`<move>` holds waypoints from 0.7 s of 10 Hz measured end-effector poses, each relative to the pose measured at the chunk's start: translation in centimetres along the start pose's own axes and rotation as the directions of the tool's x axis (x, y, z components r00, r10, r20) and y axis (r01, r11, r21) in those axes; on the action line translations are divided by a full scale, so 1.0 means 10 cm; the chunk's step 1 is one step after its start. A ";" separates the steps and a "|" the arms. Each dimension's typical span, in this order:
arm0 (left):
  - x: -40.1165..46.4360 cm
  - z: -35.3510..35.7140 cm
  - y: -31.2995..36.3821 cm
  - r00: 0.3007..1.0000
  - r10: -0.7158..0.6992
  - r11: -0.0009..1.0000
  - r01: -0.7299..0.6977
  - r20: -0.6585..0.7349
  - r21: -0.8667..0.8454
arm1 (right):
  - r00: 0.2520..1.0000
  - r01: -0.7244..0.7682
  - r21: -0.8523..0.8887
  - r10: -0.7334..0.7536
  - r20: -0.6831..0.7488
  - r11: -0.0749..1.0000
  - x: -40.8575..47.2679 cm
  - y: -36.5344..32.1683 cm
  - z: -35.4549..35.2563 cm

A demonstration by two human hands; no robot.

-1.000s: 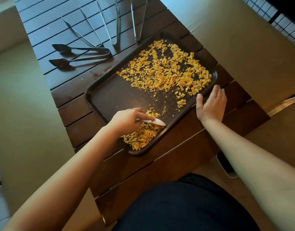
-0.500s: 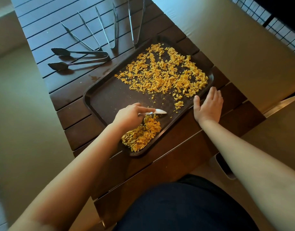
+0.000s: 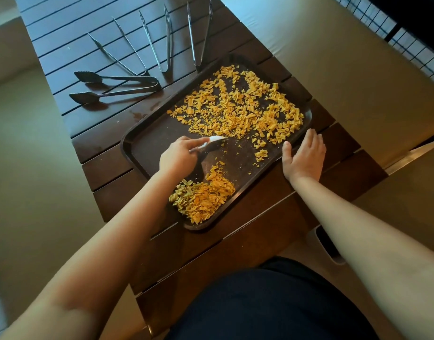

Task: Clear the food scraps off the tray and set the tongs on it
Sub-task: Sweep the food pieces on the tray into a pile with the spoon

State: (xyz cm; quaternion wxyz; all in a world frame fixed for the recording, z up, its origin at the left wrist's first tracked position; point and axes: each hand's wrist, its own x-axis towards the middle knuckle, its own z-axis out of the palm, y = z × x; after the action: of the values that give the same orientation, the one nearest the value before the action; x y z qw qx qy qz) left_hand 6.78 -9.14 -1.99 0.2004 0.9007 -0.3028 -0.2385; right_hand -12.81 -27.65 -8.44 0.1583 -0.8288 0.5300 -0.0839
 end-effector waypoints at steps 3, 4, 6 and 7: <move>-0.26 -0.05 -0.17 0.952 0.121 0.988 -0.141 0.281 0.054 | 1.000 0.000 0.016 0.000 -0.007 1.000 0.01 -0.01 0.00; -0.30 -0.18 -0.28 0.934 0.110 0.981 -0.157 0.339 0.112 | 1.000 -0.002 0.008 0.002 -0.002 1.000 0.01 0.00 0.00; -0.12 -0.12 -0.23 0.998 0.065 0.998 -0.065 0.026 -0.012 | 1.000 -0.004 0.012 0.004 0.001 1.000 0.01 0.00 0.01; -0.06 -0.05 -0.17 0.996 0.054 0.998 -0.055 0.078 0.013 | 1.000 -0.003 0.008 0.003 0.001 1.000 0.00 0.00 0.00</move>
State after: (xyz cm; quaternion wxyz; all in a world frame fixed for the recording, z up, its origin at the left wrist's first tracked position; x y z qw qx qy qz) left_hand 7.40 -7.41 -2.26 0.1882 0.8837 -0.3365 -0.2653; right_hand -12.79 -27.68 -8.48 0.1620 -0.8274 0.5309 -0.0853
